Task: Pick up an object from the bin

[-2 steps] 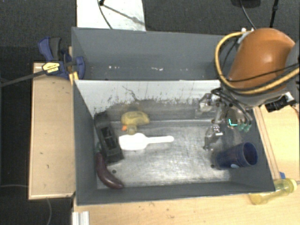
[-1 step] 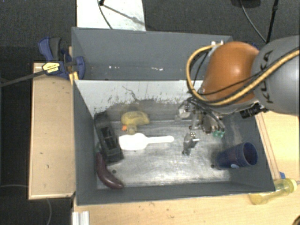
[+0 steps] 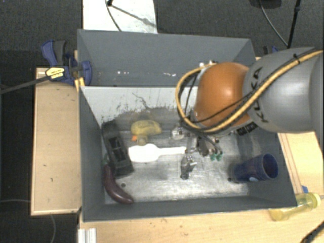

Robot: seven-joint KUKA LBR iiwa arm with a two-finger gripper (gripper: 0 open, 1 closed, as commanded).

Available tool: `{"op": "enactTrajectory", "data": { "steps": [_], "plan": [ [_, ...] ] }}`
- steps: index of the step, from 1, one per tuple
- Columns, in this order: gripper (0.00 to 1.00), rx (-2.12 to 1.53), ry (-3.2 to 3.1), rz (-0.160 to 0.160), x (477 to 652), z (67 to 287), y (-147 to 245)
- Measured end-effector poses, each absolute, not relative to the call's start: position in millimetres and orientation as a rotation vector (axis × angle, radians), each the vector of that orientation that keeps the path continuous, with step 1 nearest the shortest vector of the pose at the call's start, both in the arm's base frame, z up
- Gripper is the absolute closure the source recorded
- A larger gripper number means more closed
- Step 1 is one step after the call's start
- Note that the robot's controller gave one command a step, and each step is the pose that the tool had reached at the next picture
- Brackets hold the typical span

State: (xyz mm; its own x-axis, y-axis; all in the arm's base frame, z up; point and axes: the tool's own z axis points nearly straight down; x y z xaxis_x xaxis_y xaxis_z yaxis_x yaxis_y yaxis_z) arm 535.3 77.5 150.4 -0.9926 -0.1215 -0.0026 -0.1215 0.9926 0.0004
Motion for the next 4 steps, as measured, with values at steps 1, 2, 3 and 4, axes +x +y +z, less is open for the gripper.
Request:
{"op": "enactTrajectory", "data": {
  "steps": [1,2,3,4],
  "plan": [
    [0.00,-0.137,3.129,0.004,584.9,99.3,60.5],
    [1.00,-0.144,3.127,-0.004,559.3,72.3,77.4],
    [1.00,-0.144,3.127,-0.003,559.3,72.3,77.4],
    [1.00,-0.166,3.134,0.001,570.0,207.3,96.3]
  ]
}}
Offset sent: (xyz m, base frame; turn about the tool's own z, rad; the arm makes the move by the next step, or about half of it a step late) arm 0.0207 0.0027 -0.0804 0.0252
